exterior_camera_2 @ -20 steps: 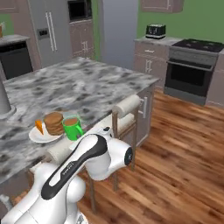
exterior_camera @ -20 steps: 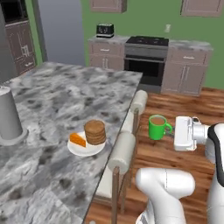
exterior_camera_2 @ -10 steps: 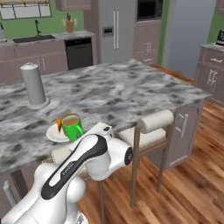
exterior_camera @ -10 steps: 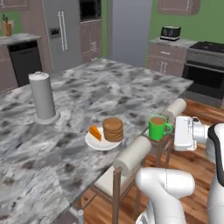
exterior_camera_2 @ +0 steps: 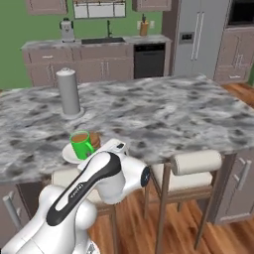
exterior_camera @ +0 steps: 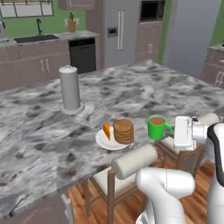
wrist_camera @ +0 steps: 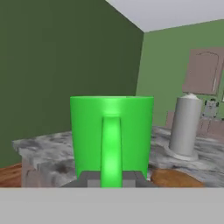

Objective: Pick up the brewed coffee from the coffee machine and place it next to the breakfast plate on the dining counter.

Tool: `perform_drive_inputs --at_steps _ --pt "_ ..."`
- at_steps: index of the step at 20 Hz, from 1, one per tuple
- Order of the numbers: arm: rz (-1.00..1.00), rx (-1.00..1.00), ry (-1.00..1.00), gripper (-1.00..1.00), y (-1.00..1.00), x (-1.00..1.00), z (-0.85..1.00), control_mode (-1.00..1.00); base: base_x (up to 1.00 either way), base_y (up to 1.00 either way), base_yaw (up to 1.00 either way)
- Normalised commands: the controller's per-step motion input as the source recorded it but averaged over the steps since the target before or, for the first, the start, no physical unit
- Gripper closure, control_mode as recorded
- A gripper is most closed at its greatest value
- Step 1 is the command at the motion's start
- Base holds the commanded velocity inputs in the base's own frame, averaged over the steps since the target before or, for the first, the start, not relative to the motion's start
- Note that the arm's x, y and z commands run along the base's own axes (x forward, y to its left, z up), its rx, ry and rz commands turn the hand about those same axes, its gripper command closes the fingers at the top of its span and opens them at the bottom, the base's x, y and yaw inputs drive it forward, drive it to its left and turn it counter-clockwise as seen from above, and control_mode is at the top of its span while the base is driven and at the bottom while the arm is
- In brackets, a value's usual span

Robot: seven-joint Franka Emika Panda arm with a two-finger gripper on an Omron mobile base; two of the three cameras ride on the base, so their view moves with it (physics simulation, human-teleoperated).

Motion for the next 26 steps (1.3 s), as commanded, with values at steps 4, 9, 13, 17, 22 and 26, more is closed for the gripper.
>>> perform_drive_inputs --at_steps 4,9,13,17,22,26 --pt "0.0 0.0 0.0 1.0 0.0 0.0 0.0 1.0 0.3 -1.0 0.44" --pt "0.0 0.0 0.0 1.0 0.0 0.0 0.0 1.0 0.31 -1.0 0.43" --pt "0.0 0.0 0.0 1.0 0.0 0.0 0.0 1.0 0.63 -0.81 0.38" --pt "0.0 0.0 0.0 1.0 0.0 0.0 0.0 1.0 0.96 -0.17 0.36" --pt "0.0 0.0 0.0 1.0 0.0 0.0 0.0 1.0 0.95 0.06 0.36" --pt "0.0 0.0 0.0 1.0 0.0 0.0 0.0 1.0 0.89 0.17 0.39"
